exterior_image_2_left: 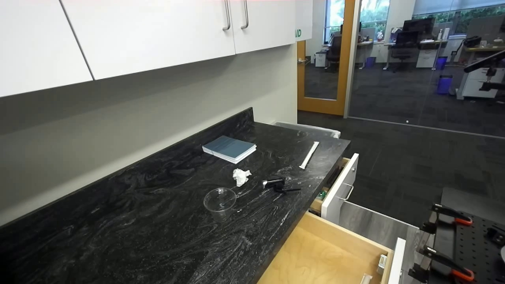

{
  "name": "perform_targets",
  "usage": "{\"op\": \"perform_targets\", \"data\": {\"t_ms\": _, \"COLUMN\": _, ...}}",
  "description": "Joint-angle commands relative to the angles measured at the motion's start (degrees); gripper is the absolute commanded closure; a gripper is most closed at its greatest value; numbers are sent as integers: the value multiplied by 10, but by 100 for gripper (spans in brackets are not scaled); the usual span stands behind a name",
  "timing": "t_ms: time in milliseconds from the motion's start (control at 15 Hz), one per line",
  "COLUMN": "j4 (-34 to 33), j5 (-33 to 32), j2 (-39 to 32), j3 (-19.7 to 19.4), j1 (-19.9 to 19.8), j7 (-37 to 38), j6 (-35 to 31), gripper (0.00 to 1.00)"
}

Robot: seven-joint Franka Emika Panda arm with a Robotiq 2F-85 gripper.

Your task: Close the second kitchen drawer

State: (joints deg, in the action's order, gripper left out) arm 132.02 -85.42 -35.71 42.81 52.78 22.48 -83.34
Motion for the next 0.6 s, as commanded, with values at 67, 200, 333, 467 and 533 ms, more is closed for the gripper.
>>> {"op": "perform_targets", "data": {"t_ms": 67, "j4": -50, "j5": -15, "j2": -57, "j3": -65, "j1": 61, "j7": -19, "j6": -4, "gripper": 0}}
{"op": "perform_targets", "data": {"t_ms": 200, "j4": -87, "j5": -17, "j2": -100, "j3": -88, "j1": 86, "j7": -28, "j6": 2, "gripper": 0}}
{"op": "perform_targets", "data": {"t_ms": 333, "j4": -88, "j5": -11, "j2": -100, "j3": -89, "j1": 89, "j7": -26, "j6": 14, "gripper": 25}}
{"op": "perform_targets", "data": {"t_ms": 467, "j4": -80, "j5": -25, "j2": -101, "j3": -94, "j1": 90, "j7": -25, "j6": 6, "gripper": 31}}
{"op": "perform_targets", "data": {"t_ms": 533, "j4": -78, "j5": -31, "j2": -103, "j3": -95, "j1": 90, "j7": -27, "j6": 1, "gripper": 40}}
